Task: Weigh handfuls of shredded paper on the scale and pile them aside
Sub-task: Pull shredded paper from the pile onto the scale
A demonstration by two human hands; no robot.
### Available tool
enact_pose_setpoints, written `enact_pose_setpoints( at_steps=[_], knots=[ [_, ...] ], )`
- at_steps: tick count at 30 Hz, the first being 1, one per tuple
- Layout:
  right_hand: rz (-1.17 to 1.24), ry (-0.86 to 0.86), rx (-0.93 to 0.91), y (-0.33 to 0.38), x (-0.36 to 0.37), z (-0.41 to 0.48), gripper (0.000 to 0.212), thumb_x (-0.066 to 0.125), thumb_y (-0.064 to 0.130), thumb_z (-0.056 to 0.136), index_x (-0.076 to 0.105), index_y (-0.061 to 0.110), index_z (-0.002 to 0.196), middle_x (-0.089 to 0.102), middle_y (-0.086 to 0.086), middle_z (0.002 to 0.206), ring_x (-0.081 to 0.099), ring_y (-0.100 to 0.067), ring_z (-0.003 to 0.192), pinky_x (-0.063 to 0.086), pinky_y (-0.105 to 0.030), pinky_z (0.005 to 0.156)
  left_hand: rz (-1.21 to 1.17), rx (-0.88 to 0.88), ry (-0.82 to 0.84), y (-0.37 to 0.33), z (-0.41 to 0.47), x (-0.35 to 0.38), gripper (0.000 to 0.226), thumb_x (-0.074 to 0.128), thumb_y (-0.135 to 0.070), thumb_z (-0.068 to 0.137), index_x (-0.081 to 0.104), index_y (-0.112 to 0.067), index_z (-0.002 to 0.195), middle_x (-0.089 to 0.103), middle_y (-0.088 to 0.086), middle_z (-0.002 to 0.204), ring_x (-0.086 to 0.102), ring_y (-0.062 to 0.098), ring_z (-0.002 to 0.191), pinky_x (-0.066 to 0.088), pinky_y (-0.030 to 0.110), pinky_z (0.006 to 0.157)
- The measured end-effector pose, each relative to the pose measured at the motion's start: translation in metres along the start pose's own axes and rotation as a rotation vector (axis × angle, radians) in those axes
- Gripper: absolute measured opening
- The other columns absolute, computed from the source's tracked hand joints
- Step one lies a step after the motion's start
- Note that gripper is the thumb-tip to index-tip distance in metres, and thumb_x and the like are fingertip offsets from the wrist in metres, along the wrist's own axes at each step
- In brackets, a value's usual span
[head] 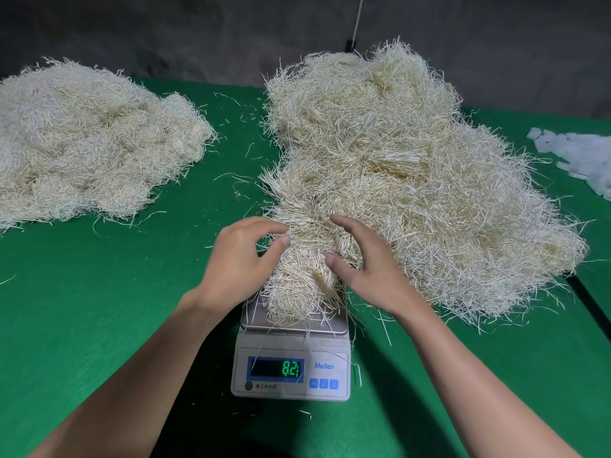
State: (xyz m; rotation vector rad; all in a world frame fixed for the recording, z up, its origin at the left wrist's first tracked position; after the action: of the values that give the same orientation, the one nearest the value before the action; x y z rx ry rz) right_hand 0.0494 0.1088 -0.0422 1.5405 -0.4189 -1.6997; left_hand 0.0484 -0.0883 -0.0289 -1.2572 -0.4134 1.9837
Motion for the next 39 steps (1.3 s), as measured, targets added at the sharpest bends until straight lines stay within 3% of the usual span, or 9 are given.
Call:
enact_pose_setpoints(
  at_steps=[10, 17, 21, 27, 29, 31, 34, 37, 39],
  knots=[
    [0.03, -0.02, 0.041, -0.01, 0.0, 0.0, 0.056, 0.06, 0.022, 0.091, 0.037, 0.026, 0.141, 0.04, 0.009, 0.144, 0.034, -0.002, 0.128, 0.025, -0.03, 0.11, 0.004, -0.008, 0.027, -0.001, 0.004, 0.005, 0.017, 0.066, -0.018, 0.088, 0.073, -0.011, 0.102, 0.069, -0.002, 0.102, 0.057, 0.005, 0.084, 0.041, 0.015, 0.071],
    [-0.069, -0.193, 0.28, -0.056, -0.043, 0.02, 0.048, 0.057, 0.01, 0.09, 0.045, 0.014, 0.136, 0.049, -0.002, 0.138, 0.049, -0.019, 0.122, 0.042, -0.039, 0.105, 0.027, 0.025, 0.078, -0.024, 0.025, 0.021, 0.021, 0.064, -0.022, 0.089, 0.072, -0.012, 0.105, 0.07, 0.003, 0.107, 0.062, 0.015, 0.101, 0.043, 0.034, 0.098],
    [-0.34, -0.334, 0.308, -0.091, -0.086, 0.033, 0.048, 0.064, 0.006, 0.085, 0.051, 0.012, 0.131, 0.052, -0.01, 0.131, 0.05, -0.024, 0.12, 0.038, -0.033, 0.105, 0.053, 0.031, 0.136, -0.038, 0.044, 0.037, 0.024, 0.061, -0.027, 0.09, 0.07, -0.016, 0.109, 0.069, 0.0, 0.111, 0.061, 0.016, 0.107, 0.041, 0.042, 0.103],
    [-0.632, -0.037, 0.351, -0.124, -0.104, 0.061, 0.093, 0.075, 0.015, 0.074, 0.019, 0.033, 0.146, 0.028, -0.012, 0.144, 0.054, -0.014, 0.084, 0.052, -0.028, 0.067, -0.014, 0.012, 0.174, -0.064, 0.089, 0.073, 0.021, 0.064, -0.024, 0.088, 0.071, -0.016, 0.107, 0.066, -0.012, 0.093, 0.06, 0.0, 0.08, 0.051, 0.03, 0.086],
    [-0.725, 0.027, 0.338, -0.135, -0.106, 0.07, 0.079, 0.064, 0.006, 0.08, 0.026, 0.033, 0.144, 0.03, -0.014, 0.141, 0.054, -0.015, 0.079, 0.049, -0.027, 0.057, -0.026, -0.028, 0.196, -0.071, 0.104, 0.088, 0.02, 0.064, -0.022, 0.088, 0.071, -0.016, 0.106, 0.067, -0.012, 0.09, 0.056, -0.006, 0.072, 0.049, 0.017, 0.074],
    [-0.795, 0.04, 0.295, -0.142, -0.115, 0.079, 0.043, 0.055, 0.004, 0.087, 0.051, 0.019, 0.128, 0.045, -0.014, 0.126, 0.053, -0.018, 0.077, 0.047, -0.028, 0.06, -0.064, -0.097, 0.22, -0.077, 0.118, 0.103, 0.014, 0.065, -0.018, 0.088, 0.071, -0.017, 0.101, 0.064, -0.015, 0.082, 0.055, -0.006, 0.068, 0.044, 0.011, 0.067],
    [-0.365, -0.148, 0.244, -0.146, -0.138, 0.099, 0.011, 0.053, 0.001, 0.088, 0.065, 0.004, 0.087, 0.06, -0.003, 0.085, 0.049, -0.013, 0.067, 0.041, -0.023, 0.065, -0.252, -0.269, 0.284, -0.088, 0.137, 0.123, 0.012, 0.068, -0.01, 0.084, 0.065, -0.022, 0.083, 0.065, -0.01, 0.081, 0.06, 0.003, 0.072, 0.052, 0.023, 0.078],
    [0.411, -0.257, 0.286, -0.122, -0.164, 0.116, 0.01, 0.062, 0.002, 0.085, 0.062, -0.001, 0.075, 0.056, -0.002, 0.065, 0.048, -0.011, 0.051, 0.043, -0.024, 0.049, -0.646, -0.496, 0.477, -0.103, 0.153, 0.143, 0.044, 0.077, -0.014, 0.062, 0.056, -0.02, 0.1, 0.066, 0.004, 0.104, 0.065, 0.02, 0.094, 0.051, 0.038, 0.091],
    [0.644, -0.207, 0.254, -0.105, -0.173, 0.123, 0.014, 0.063, 0.0, 0.084, 0.065, 0.007, 0.072, 0.06, -0.002, 0.065, 0.052, -0.011, 0.051, 0.044, -0.022, 0.045, -0.778, -0.512, 0.543, -0.113, 0.166, 0.158, 0.065, 0.079, -0.01, 0.056, 0.048, -0.018, 0.113, 0.064, 0.007, 0.111, 0.064, 0.028, 0.102, 0.05, 0.043, 0.093]
  ],
)
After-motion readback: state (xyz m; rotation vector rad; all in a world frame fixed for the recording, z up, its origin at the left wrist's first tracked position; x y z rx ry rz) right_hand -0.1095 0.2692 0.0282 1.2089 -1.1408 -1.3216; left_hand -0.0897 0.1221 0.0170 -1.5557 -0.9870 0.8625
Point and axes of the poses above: each hand's wrist, its own z-axis towards the middle knuckle, its own x-axis out of the palm, y = z × x, the point moved 2 cm from there along z, towards the middle knuckle
